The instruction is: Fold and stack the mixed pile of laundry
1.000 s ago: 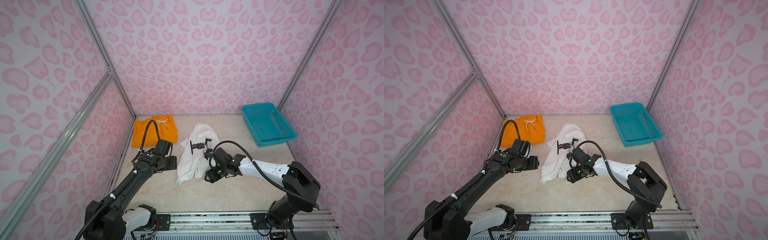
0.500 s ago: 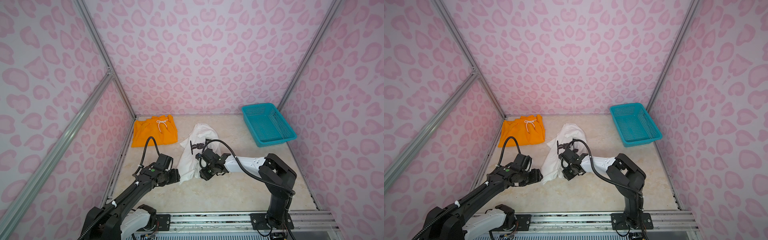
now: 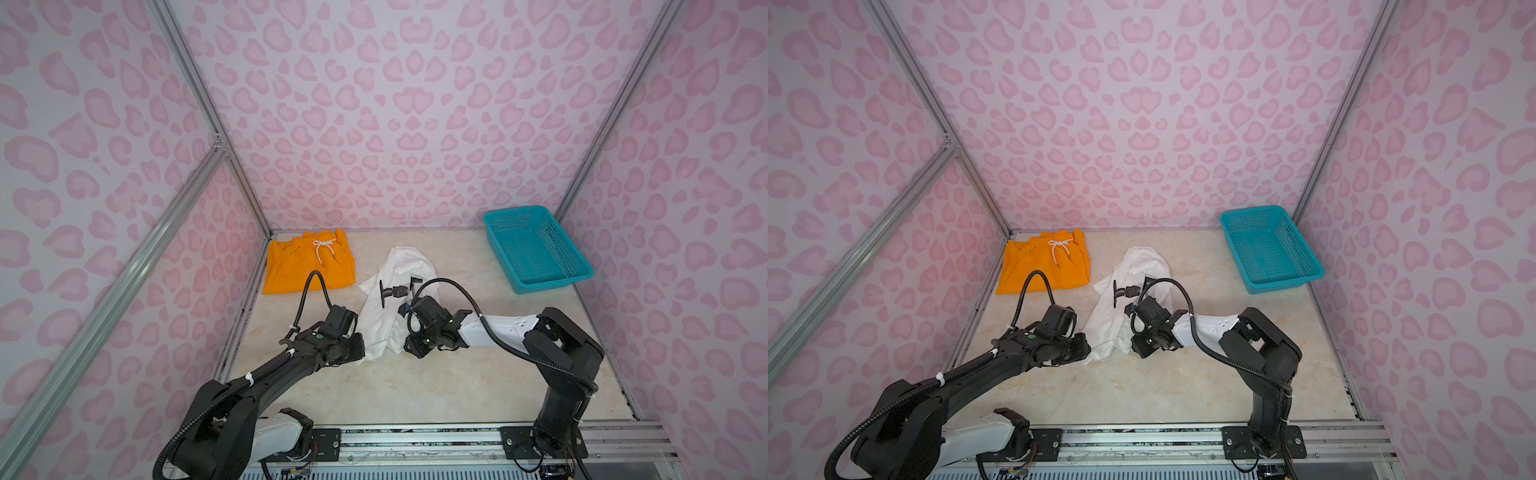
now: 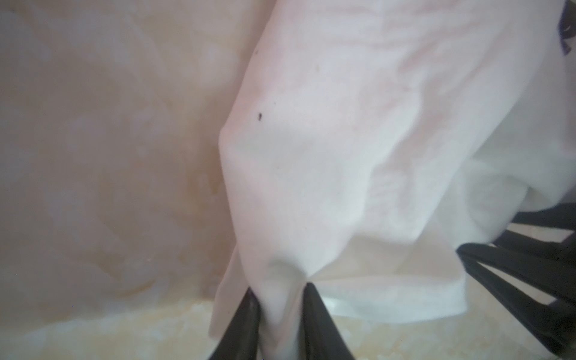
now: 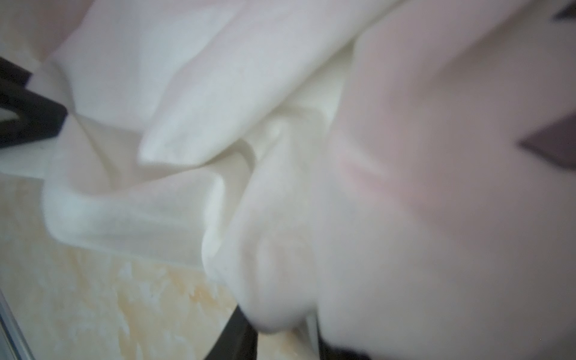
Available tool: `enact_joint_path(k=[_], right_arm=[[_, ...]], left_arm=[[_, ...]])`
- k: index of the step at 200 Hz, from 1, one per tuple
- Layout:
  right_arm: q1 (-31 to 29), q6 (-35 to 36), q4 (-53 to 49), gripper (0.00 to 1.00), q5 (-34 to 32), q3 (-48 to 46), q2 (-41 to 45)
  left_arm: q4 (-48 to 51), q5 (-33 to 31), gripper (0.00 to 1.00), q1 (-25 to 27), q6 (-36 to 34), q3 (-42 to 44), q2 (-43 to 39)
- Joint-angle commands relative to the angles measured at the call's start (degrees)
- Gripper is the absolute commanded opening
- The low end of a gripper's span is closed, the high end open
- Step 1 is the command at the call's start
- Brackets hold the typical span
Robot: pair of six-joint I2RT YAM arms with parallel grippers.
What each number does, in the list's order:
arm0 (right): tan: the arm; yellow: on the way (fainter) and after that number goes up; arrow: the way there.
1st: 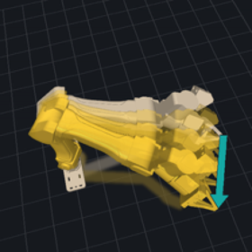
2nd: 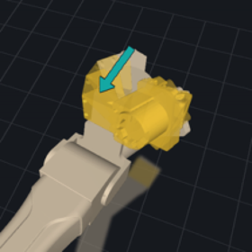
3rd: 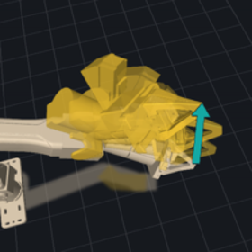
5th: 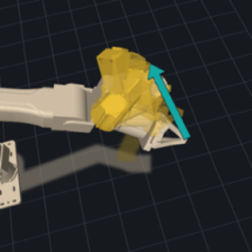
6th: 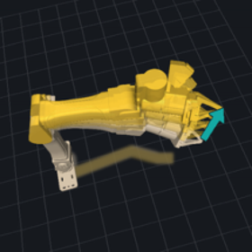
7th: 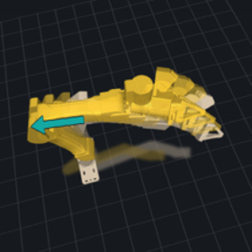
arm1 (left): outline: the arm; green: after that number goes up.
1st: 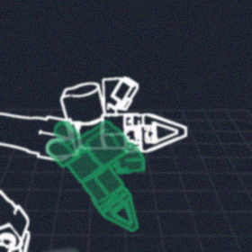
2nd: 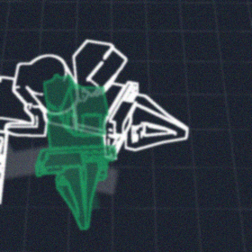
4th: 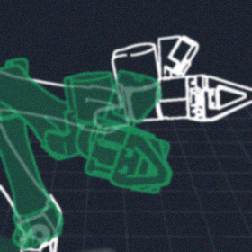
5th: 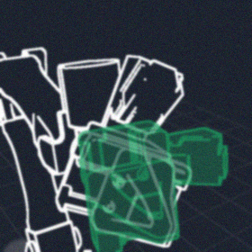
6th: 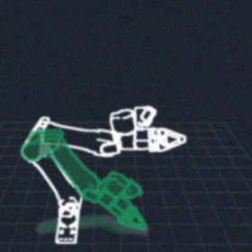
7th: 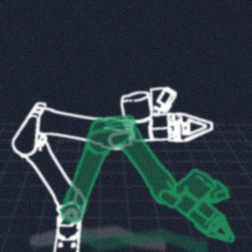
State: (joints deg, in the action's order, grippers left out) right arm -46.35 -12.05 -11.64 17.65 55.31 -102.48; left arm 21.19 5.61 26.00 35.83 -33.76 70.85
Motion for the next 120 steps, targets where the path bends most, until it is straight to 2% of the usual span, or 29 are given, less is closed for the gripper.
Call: enact_joint_path(k=[1, 20, 35, 58, 81, 96, 120], right_arm=[[1.22, -1.74, -7.67, 0.24, -0.47, -3.36, 1.95], [2.75, -1.91, -9.31, 0.20, -0.39, -4.99, 3.62], [4.00, -2.13, -9.32, 0.20, 0.34, -6.31, 4.99], [5.61, -2.73, -10.19, 0.08, 0.17, -7.67, 6.12], [6.91, -3.38, -11.95, 0.07, -0.11, -8.36, 7.49], [8.10, -4.38, -12.99, 0.02, -0.59, -9.21, 8.72], [11.28, -7.15, -18.18, 0.00, -3.93, -9.19, 10.24]], left_arm=[[-2.07, -3.54, 0.15, -0.14, -0.98, -2.17, 1.20], [-1.38, -4.43, 0.03, -0.53, -1.53, -4.93, 3.43], [-1.18, -4.66, 0.03, -1.00, -2.06, -6.88, 4.99], [-0.50, -4.57, 0.03, -1.98, -3.08, -9.63, 6.31], [0.55, -4.51, 0.03, -3.41, -4.20, -11.46, 6.32], [2.25, -3.99, 0.03, -4.56, -5.33, -12.70, 5.97], [6.08, -4.15, 0.03, -5.08, -7.49, -14.62, 4.06]])
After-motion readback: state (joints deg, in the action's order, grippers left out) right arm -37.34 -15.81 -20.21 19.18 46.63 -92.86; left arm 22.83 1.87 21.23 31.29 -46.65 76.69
